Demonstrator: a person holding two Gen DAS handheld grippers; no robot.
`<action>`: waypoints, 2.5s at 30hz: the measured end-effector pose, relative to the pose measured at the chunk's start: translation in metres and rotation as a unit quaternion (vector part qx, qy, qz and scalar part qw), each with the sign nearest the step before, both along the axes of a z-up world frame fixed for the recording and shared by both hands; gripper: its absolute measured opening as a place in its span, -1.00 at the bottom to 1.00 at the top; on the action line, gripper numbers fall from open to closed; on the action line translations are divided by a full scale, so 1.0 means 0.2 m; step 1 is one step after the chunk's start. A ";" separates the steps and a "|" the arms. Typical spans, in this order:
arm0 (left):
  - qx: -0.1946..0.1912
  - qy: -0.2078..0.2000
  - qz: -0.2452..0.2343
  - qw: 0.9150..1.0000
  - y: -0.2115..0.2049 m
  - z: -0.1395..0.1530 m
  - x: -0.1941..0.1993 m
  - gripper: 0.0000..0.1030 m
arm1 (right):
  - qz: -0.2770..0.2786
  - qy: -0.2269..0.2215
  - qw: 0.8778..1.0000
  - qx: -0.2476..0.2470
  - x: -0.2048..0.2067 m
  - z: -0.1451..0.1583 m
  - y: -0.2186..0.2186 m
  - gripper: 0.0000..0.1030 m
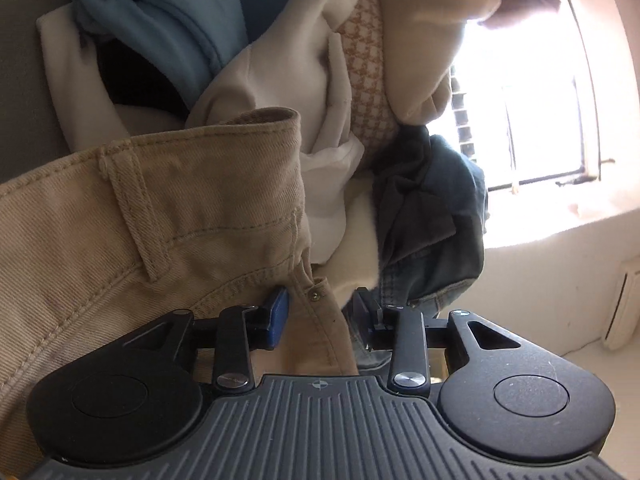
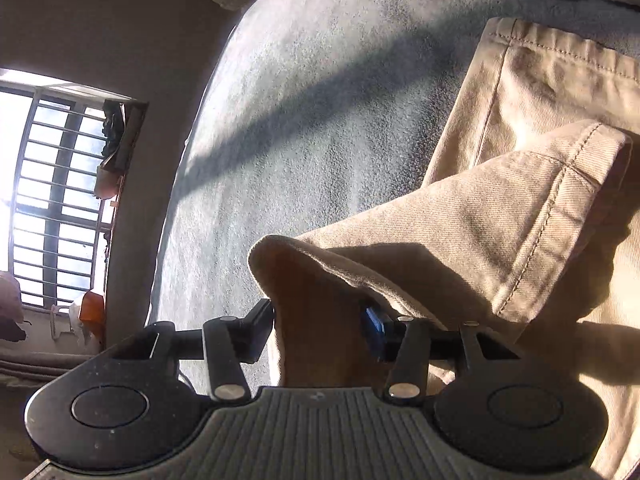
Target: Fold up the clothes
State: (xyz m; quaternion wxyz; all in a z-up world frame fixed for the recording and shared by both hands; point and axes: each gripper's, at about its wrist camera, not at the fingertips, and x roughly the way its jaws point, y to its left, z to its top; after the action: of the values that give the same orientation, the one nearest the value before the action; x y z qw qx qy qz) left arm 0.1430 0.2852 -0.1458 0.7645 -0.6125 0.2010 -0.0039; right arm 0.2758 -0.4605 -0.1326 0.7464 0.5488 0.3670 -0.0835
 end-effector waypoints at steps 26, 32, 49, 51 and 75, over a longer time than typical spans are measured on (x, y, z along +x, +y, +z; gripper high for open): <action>0.110 0.084 -0.046 0.989 -0.02 0.22 -0.90 -0.06 | 0.067 0.027 0.977 0.200 -1.01 -0.31 0.32 0.48; 0.075 0.127 -0.047 0.988 -0.08 0.01 -0.98 -0.06 | 0.146 0.012 0.973 0.176 -0.91 -0.26 0.58 0.56; 0.048 0.061 0.025 0.997 0.04 -0.10 -0.76 -0.07 | 0.193 -0.029 0.969 0.154 -0.74 -0.27 1.03 0.35; 0.054 0.067 0.029 0.996 0.04 -0.10 -0.72 -0.07 | 0.182 -0.022 0.971 0.152 -0.73 -0.30 1.03 -0.01; 0.162 0.072 0.006 0.984 -0.04 0.29 -0.99 -0.67 | 0.191 -0.027 0.973 0.125 -0.95 -0.15 1.01 -0.88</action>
State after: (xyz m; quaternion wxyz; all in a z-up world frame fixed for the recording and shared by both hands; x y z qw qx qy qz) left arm -0.0547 0.2768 -0.0871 0.8370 -0.4809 0.2492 0.0773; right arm 0.0865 -0.2580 -0.1618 0.6837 0.5598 0.4520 0.1221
